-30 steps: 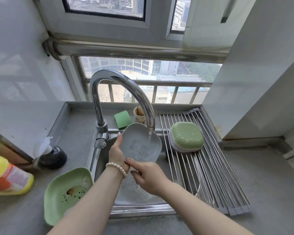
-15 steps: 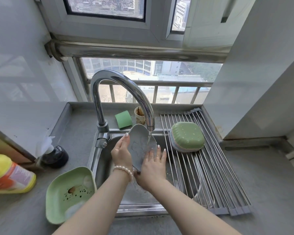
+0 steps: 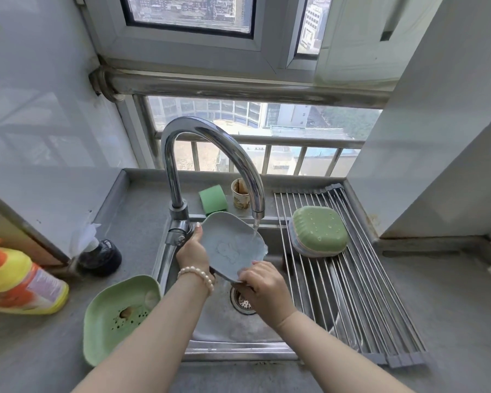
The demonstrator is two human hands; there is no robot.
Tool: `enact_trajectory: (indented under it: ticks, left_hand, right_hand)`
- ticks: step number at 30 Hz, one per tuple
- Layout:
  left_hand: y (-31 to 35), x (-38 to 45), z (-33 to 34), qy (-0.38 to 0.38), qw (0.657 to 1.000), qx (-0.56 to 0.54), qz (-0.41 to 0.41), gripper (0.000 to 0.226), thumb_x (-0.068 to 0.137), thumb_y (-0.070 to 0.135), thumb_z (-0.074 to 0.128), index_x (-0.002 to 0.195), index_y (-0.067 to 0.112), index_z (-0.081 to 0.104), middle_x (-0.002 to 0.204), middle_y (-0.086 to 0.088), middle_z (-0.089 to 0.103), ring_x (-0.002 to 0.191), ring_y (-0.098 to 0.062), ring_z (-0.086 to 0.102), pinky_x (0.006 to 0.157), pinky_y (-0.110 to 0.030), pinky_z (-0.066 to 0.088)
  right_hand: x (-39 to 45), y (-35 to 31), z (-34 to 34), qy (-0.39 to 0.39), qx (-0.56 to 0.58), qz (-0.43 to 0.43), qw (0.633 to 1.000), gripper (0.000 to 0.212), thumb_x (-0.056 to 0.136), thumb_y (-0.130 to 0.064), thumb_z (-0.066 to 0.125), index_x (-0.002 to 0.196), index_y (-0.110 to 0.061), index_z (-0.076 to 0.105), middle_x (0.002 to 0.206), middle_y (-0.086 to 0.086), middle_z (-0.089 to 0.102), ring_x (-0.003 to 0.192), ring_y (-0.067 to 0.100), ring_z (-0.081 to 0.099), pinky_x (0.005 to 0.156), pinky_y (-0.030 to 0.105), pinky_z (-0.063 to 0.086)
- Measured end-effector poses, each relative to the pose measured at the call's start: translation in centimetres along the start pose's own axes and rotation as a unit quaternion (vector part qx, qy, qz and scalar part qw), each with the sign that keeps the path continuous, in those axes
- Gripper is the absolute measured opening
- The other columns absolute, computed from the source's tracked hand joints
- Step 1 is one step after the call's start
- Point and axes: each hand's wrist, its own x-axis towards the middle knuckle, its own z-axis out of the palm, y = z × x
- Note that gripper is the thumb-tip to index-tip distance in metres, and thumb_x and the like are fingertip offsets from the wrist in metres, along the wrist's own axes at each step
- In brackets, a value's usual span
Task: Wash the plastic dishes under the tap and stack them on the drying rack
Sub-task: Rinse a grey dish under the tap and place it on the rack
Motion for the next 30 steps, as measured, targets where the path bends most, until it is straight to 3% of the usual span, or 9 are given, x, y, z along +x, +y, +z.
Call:
enact_trajectory:
  ticks: [4,9,12,15,18,22,25,28,30]
  left_hand:
    - [0.4,1.2,-0.6,-0.081,0.995,0.041,-0.041,0.052,0.076,0.053,0.063,0.102,0.008,0.065,0.102,-0.015,0.069,0.091,-0.035,0.066,0.083,-0.054,0.053]
    - [1.8,0.7,-0.7,-0.185,0.978,0.064,-0.077,0.027,0.096,0.035,0.048,0.1,0.012,0.062,0.089,-0.014,0.064,0.082,-0.03,0.06,0.069,-0.042,0.05]
    - [1.2,-0.6,-0.7,-0.221,0.968,0.092,-0.069,0.026,0.091,0.025,0.056,0.105,0.003,0.058,0.084,-0.014,0.06,0.077,-0.028,0.058,0.066,-0.04,0.052]
    - [-1.6,-1.5,-0.8,-0.223,0.972,0.069,-0.001,0.064,0.077,-0.001,0.067,0.136,0.006,0.042,0.102,-0.017,0.063,0.085,-0.032,0.065,0.065,-0.039,0.056]
    - [-3.9,-2.5,-1.1,-0.144,0.985,0.047,0.085,0.071,0.075,-0.015,0.062,0.137,0.014,0.043,0.11,-0.014,0.064,0.098,-0.032,0.064,0.082,-0.047,0.055]
    - [-4.2,-3.0,-0.8,-0.112,0.981,0.024,0.158,0.05,0.085,0.0,0.062,0.131,0.013,0.049,0.115,-0.009,0.064,0.104,-0.026,0.062,0.096,-0.046,0.049]
    - [-2.9,-1.7,-0.7,-0.061,0.979,0.074,0.179,0.018,0.093,0.016,0.051,0.107,0.023,0.058,0.106,-0.004,0.064,0.101,-0.027,0.061,0.093,-0.047,0.049]
    - [-1.5,0.3,-0.8,-0.039,0.976,0.159,0.143,0.014,0.086,0.019,0.046,0.079,0.022,0.057,0.097,-0.014,0.064,0.087,-0.031,0.059,0.083,-0.046,0.052]
    - [-0.7,0.7,-0.9,-0.049,0.976,0.205,0.062,0.014,0.087,0.015,0.045,0.078,0.012,0.056,0.089,-0.018,0.062,0.077,-0.031,0.059,0.072,-0.044,0.053]
  right_hand:
    - [0.7,2.2,-1.1,-0.125,-0.111,-0.015,0.986,0.023,0.074,-0.033,0.066,0.088,-0.017,0.074,0.097,-0.004,0.073,0.097,0.017,0.068,0.098,0.045,0.044]
    - [1.3,3.2,-1.8,-0.252,-0.192,-0.016,0.948,0.053,0.055,-0.015,0.086,0.106,-0.009,0.07,0.112,0.004,0.07,0.112,0.024,0.063,0.101,0.055,0.037]
    - [1.2,2.0,-1.4,-0.221,-0.173,-0.01,0.96,0.032,0.043,0.001,0.081,0.071,-0.01,0.07,0.071,0.005,0.071,0.076,0.024,0.07,0.099,0.047,0.044]
    - [1.8,-0.2,-0.7,-0.199,-0.115,0.026,0.973,0.031,0.035,0.002,0.078,0.056,-0.015,0.065,0.044,-0.002,0.058,0.042,0.015,0.059,0.083,0.042,0.057]
    - [2.8,-2.1,0.0,-0.17,-0.095,0.065,0.979,0.032,0.03,-0.003,0.079,0.056,-0.018,0.07,0.039,-0.003,0.056,0.035,0.014,0.054,0.064,0.027,0.058]
    - [2.6,-4.2,0.4,-0.039,0.072,0.191,0.978,0.011,0.067,-0.015,0.062,0.062,-0.017,0.071,0.051,-0.002,0.063,0.043,0.012,0.056,0.045,0.02,0.041]
    - [1.0,-3.6,0.0,-0.036,0.176,0.212,0.96,0.015,0.077,-0.031,0.065,0.078,-0.02,0.075,0.071,-0.008,0.071,0.063,0.006,0.064,0.06,0.023,0.05]
    - [-0.8,-0.5,-0.5,-0.111,-0.042,0.017,0.993,0.026,0.08,-0.037,0.059,0.094,-0.019,0.072,0.1,-0.006,0.072,0.096,0.013,0.065,0.093,0.037,0.045]
    - [-0.8,1.2,-0.9,-0.156,-0.152,0.019,0.976,0.032,0.076,-0.035,0.064,0.099,-0.014,0.072,0.108,-0.001,0.071,0.109,0.02,0.064,0.104,0.047,0.039]
